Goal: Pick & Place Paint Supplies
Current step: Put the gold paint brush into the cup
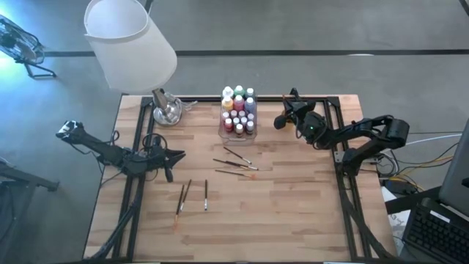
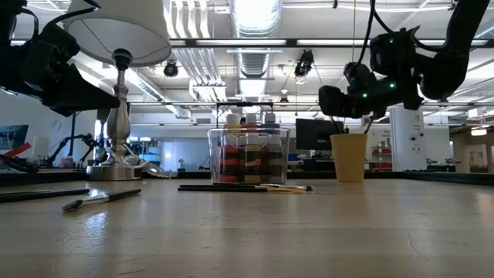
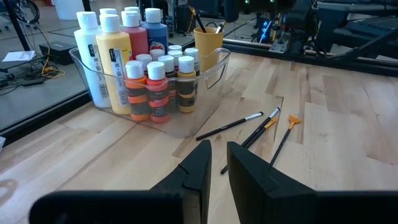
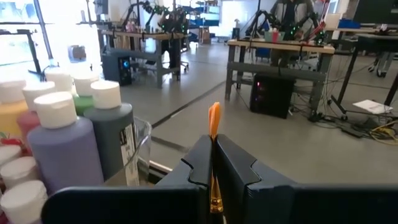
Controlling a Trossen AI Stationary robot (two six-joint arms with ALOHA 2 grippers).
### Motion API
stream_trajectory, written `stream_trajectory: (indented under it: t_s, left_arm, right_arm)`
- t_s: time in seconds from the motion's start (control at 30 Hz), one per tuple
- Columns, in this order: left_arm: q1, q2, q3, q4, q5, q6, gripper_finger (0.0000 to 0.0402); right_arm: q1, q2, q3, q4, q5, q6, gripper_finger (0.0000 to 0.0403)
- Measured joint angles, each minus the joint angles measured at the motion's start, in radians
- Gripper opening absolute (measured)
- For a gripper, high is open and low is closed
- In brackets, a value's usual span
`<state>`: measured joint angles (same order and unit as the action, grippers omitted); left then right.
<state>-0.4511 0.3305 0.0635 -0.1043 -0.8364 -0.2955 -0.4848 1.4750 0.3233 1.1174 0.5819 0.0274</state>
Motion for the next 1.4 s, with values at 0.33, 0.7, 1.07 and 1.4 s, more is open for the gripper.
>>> stream_trajectory:
  t_s: [0.33, 0.7, 1.07, 1.4]
  left_arm:
    - [0.0, 0.0, 0.0, 0.0, 0.0, 0.0, 0.0056]
    - [0.0, 0.0, 0.0, 0.0, 0.0, 0.0, 0.0057]
    - [0.0, 0.0, 0.0, 0.0, 0.0, 0.0, 0.0057]
    - [0.0, 0.0, 0.0, 0.0, 0.0, 0.0, 0.0057]
  right_arm:
    - [-0.001, 0.0, 0.0, -0.048, 0.002, 0.019, 0.0008]
    - [0.0, 0.001, 0.002, -0.119, 0.004, 0.052, 0.0029]
    - [0.0, -0.001, 0.05, -0.126, 0.003, 0.049, 0.012]
    - [0.026, -0.099, 0.145, -0.128, -0.006, -0.069, 0.018]
